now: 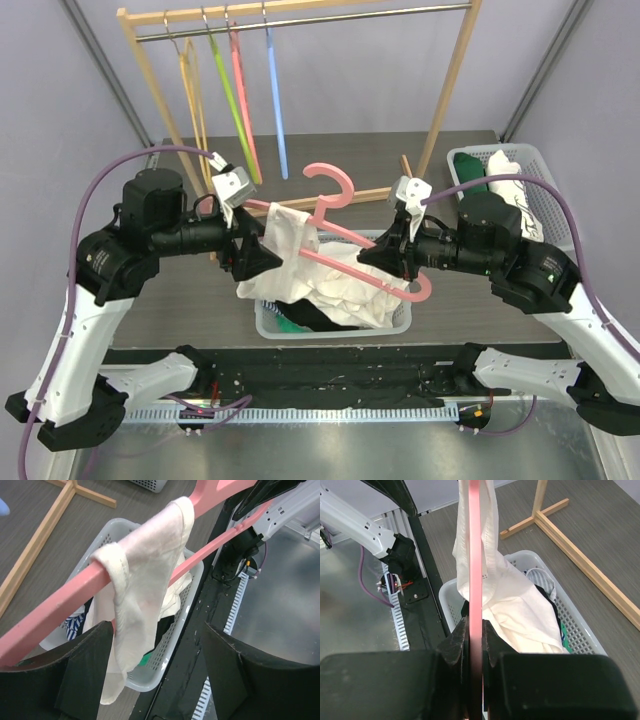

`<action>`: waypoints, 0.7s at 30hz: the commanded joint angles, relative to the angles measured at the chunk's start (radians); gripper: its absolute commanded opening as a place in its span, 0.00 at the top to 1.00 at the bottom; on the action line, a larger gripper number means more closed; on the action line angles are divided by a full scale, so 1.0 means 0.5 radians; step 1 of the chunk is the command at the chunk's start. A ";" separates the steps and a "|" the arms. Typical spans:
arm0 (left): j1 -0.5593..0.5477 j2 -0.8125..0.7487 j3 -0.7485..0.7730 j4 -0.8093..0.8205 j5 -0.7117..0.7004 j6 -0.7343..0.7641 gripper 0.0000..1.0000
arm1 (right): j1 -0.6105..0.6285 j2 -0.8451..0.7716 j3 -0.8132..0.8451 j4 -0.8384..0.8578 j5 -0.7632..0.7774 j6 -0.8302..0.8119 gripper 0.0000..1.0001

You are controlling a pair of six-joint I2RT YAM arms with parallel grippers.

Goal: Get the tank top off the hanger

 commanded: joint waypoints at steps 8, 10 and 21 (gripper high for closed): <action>0.010 0.035 0.031 0.123 -0.038 0.000 0.57 | -0.003 -0.055 -0.026 0.258 -0.076 0.108 0.99; 0.013 0.050 0.046 0.120 -0.060 0.009 0.78 | -0.003 -0.052 -0.029 0.261 -0.088 0.130 0.99; 0.040 -0.005 0.288 0.078 -0.222 0.073 1.00 | -0.003 -0.168 -0.029 -0.088 0.071 0.200 0.99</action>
